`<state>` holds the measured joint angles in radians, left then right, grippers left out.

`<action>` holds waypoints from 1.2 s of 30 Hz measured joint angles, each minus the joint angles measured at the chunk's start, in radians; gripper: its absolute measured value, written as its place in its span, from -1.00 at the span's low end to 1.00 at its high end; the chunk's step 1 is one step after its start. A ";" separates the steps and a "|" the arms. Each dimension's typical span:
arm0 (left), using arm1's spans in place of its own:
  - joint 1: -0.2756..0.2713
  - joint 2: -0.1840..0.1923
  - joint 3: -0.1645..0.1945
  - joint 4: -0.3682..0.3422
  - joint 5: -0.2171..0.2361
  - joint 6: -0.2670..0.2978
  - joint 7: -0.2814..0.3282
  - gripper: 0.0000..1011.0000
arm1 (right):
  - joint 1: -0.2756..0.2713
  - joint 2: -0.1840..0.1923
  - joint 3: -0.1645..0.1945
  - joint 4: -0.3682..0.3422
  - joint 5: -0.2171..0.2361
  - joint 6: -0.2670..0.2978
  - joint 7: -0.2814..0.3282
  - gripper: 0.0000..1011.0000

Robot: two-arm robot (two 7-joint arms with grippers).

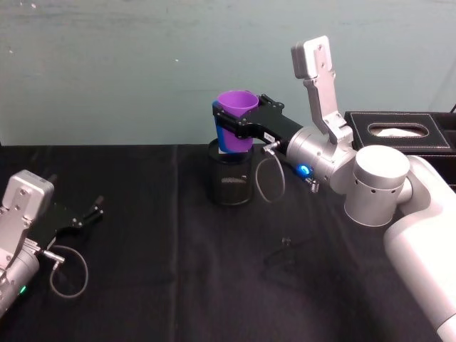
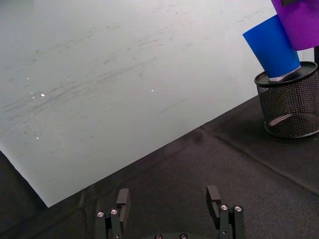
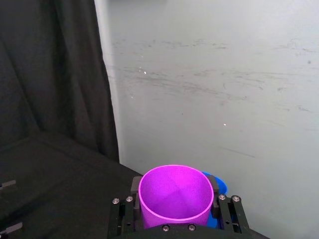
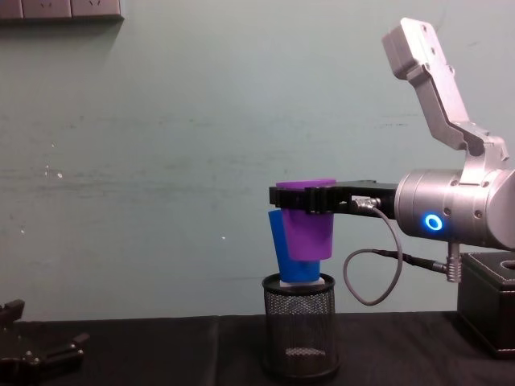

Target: Pick up one cup with a gripper and tap it against the other cup.

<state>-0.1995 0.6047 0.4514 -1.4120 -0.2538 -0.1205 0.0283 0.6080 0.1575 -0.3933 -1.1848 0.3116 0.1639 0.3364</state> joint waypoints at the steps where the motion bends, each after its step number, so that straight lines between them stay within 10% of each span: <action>1: 0.000 0.000 0.000 0.000 0.000 0.000 0.000 0.98 | 0.000 0.000 0.000 0.000 0.000 0.000 0.000 0.51; 36: 0.000 0.000 0.000 0.000 0.000 0.000 0.000 0.98 | 0.000 0.001 -0.001 -0.001 0.001 0.000 0.000 0.51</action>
<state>-0.1995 0.6047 0.4514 -1.4120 -0.2539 -0.1205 0.0283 0.6081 0.1585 -0.3948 -1.1860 0.3128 0.1639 0.3360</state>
